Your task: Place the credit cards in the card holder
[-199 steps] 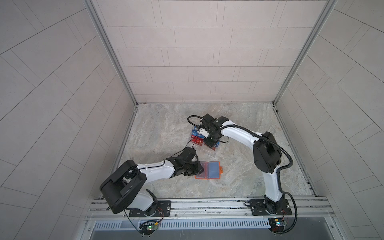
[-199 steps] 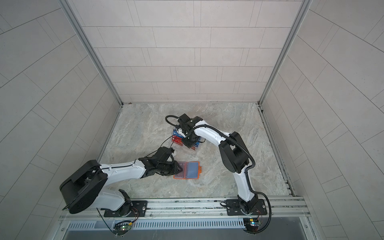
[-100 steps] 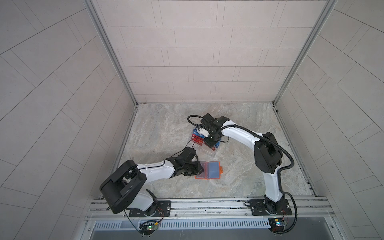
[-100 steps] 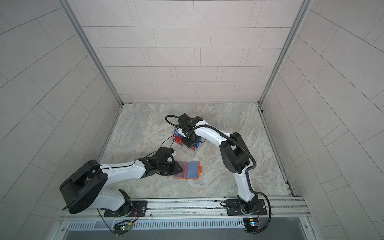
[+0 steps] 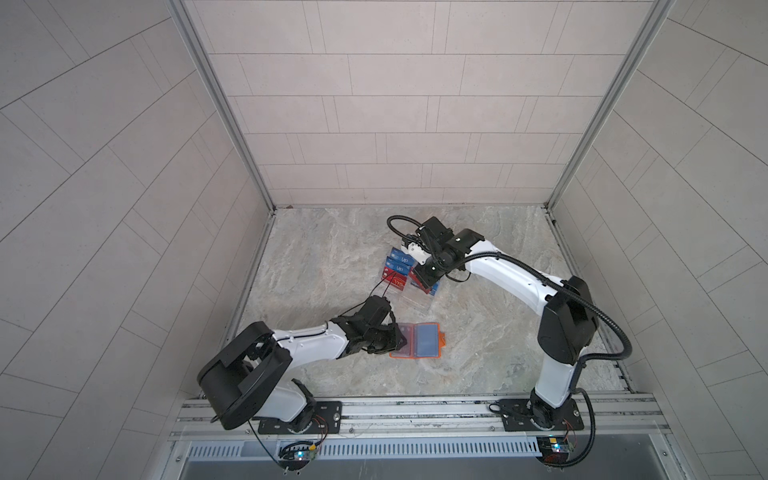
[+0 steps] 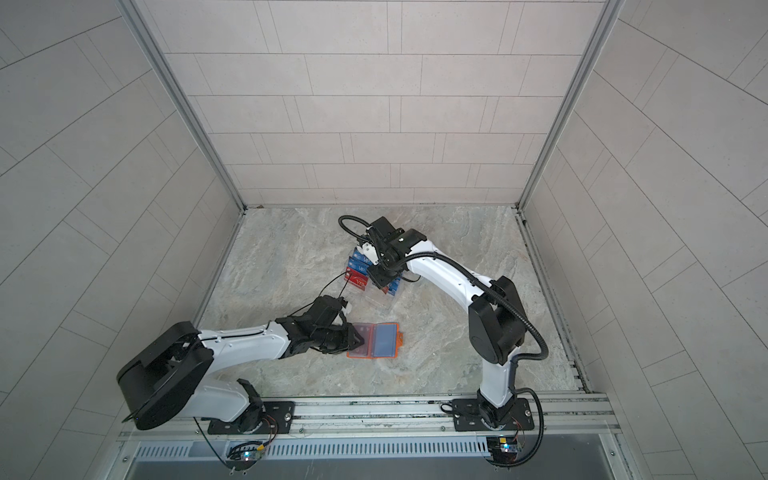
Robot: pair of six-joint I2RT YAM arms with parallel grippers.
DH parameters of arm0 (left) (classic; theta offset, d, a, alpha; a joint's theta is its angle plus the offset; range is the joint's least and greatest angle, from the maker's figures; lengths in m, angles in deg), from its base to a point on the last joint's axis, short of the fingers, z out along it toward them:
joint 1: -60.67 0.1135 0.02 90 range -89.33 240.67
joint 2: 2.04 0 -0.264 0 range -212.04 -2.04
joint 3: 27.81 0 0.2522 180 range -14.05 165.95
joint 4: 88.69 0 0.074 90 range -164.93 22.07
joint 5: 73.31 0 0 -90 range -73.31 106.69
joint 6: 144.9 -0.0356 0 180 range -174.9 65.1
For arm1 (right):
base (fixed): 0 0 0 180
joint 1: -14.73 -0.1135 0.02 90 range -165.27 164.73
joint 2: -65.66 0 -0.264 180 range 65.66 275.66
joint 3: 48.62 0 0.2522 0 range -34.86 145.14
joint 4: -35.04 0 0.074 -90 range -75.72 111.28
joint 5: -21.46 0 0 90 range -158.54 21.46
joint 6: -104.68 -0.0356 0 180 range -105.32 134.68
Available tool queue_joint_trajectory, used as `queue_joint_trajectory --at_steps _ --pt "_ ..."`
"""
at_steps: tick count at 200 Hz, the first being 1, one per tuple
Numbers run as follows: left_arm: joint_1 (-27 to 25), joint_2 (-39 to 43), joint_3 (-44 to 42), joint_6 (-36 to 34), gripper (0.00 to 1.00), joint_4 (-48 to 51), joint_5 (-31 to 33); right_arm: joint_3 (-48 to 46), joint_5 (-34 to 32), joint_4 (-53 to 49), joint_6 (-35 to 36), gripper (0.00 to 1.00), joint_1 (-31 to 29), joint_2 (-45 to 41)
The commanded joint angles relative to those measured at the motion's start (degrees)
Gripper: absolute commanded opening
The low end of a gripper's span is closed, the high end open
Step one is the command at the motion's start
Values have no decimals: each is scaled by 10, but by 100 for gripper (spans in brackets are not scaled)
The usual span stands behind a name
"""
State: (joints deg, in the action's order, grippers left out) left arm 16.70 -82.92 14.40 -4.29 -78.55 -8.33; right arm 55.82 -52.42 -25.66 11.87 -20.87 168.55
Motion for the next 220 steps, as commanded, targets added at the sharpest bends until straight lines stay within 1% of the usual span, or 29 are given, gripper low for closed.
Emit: queue_joint_trajectory --at_steps 1,31,44,52,71,99,120,146,220 --pt "-3 1 -11 2 27 -5 11 -38 90 18 -61 0 9 -44" --pt "-3 -9 -22 22 27 -50 -1 -153 188 91 -162 0 17 -112" --pt "-3 -15 -22 27 27 -57 -2 -220 234 150 -221 0 12 -134" --pt "-3 -15 -23 29 27 -61 -2 -252 254 170 -245 0 5 -140" --pt "-3 -10 -25 30 27 -58 -1 -313 252 192 -278 0 -17 -152" --pt "-3 4 -29 27 27 -38 8 -406 264 270 -343 0 -25 -178" --pt "-3 4 -32 26 27 -32 17 -440 278 301 -363 0 -31 -178" --pt "-3 -6 -32 29 27 -40 16 -452 292 315 -370 0 -31 -171" --pt "-3 13 -35 27 27 -19 24 -469 289 333 -385 0 -15 -126"
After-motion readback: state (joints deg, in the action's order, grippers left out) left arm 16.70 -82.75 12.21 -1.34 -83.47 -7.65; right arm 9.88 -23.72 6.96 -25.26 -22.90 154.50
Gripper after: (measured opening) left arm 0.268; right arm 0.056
